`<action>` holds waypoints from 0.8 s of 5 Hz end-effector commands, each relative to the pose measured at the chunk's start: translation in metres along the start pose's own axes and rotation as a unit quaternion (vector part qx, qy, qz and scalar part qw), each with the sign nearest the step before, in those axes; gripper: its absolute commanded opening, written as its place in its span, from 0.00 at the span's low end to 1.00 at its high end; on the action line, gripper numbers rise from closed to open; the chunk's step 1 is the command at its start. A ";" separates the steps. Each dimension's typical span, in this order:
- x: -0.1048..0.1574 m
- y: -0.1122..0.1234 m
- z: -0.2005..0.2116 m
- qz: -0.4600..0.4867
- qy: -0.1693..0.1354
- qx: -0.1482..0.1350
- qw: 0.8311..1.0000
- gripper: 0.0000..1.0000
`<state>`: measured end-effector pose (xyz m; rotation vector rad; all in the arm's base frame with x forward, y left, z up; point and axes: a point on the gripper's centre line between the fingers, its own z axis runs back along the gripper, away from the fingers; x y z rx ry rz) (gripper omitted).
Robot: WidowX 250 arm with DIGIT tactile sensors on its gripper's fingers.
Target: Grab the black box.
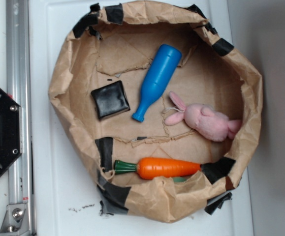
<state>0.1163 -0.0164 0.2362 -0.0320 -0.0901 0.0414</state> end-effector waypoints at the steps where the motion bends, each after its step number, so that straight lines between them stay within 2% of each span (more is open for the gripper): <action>1: 0.000 0.000 0.000 0.000 0.000 0.000 1.000 1.00; 2: 0.039 0.014 -0.004 0.048 -0.021 0.011 0.999 1.00; 3: 0.066 0.022 -0.018 0.085 -0.007 0.007 0.996 1.00; 4: 0.084 0.029 -0.049 0.099 0.000 -0.004 0.995 1.00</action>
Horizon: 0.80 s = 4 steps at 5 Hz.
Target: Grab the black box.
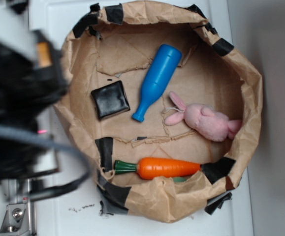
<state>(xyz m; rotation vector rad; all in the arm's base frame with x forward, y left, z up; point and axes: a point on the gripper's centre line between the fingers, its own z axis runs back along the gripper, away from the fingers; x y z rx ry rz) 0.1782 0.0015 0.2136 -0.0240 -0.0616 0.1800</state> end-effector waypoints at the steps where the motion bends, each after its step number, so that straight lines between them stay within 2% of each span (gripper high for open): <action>1: 0.036 0.019 -0.067 0.057 -0.004 -0.031 0.998 1.00; 2: 0.039 0.035 -0.091 0.072 0.018 -0.011 0.997 1.00; 3: 0.044 0.043 -0.104 0.045 0.004 -0.012 0.999 1.00; 4: 0.044 0.043 -0.104 0.045 0.004 -0.012 0.999 1.00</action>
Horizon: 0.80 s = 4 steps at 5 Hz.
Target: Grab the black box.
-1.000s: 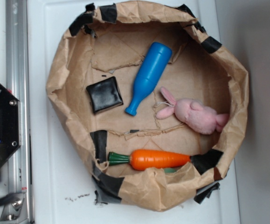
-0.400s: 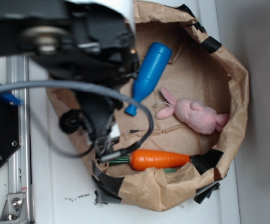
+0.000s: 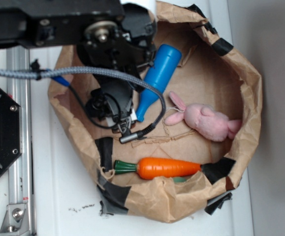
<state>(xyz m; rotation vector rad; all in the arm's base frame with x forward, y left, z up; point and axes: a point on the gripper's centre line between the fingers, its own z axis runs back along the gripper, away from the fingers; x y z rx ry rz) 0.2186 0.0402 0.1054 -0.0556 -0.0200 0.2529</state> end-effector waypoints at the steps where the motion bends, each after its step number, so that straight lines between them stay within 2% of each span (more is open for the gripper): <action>1: 0.004 0.008 0.006 0.008 -0.017 0.000 1.000 1.00; 3: 0.004 0.008 0.006 0.008 -0.017 0.000 1.000 1.00; 4: -0.001 0.003 -0.031 -0.014 0.024 -0.048 0.998 1.00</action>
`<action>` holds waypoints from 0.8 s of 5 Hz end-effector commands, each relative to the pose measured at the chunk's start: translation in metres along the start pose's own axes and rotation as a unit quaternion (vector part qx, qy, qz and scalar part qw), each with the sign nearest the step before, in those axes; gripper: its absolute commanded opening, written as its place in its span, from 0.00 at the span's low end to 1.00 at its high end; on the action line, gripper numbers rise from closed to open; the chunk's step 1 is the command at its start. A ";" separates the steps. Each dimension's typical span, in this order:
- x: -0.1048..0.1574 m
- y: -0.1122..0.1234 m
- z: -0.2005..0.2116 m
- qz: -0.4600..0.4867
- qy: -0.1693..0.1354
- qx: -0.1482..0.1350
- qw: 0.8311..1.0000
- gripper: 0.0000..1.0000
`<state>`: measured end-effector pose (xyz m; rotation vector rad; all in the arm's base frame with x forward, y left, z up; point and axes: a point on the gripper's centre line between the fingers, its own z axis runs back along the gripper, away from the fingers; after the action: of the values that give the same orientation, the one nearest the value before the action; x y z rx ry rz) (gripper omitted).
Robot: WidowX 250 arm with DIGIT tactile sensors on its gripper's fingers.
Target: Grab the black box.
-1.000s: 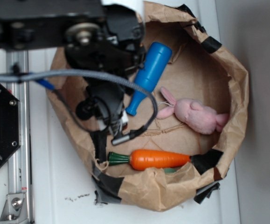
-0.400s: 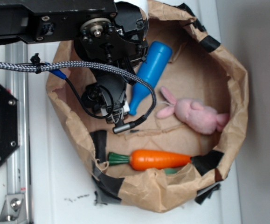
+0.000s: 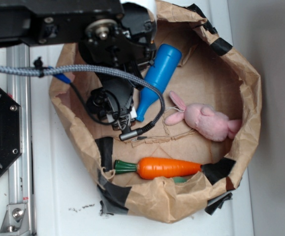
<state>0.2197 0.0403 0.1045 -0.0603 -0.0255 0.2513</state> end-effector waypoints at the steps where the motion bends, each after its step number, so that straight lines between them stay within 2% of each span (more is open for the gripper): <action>1: -0.010 0.011 -0.034 -0.014 0.031 -0.010 0.999 1.00; 2: -0.010 0.019 -0.033 -0.017 0.033 0.007 0.999 1.00; 3: -0.009 0.027 -0.025 -0.010 0.019 0.019 1.000 1.00; 4: -0.007 0.028 -0.027 -0.008 0.008 0.057 0.998 1.00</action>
<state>0.2034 0.0611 0.0672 0.0441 0.0440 0.2397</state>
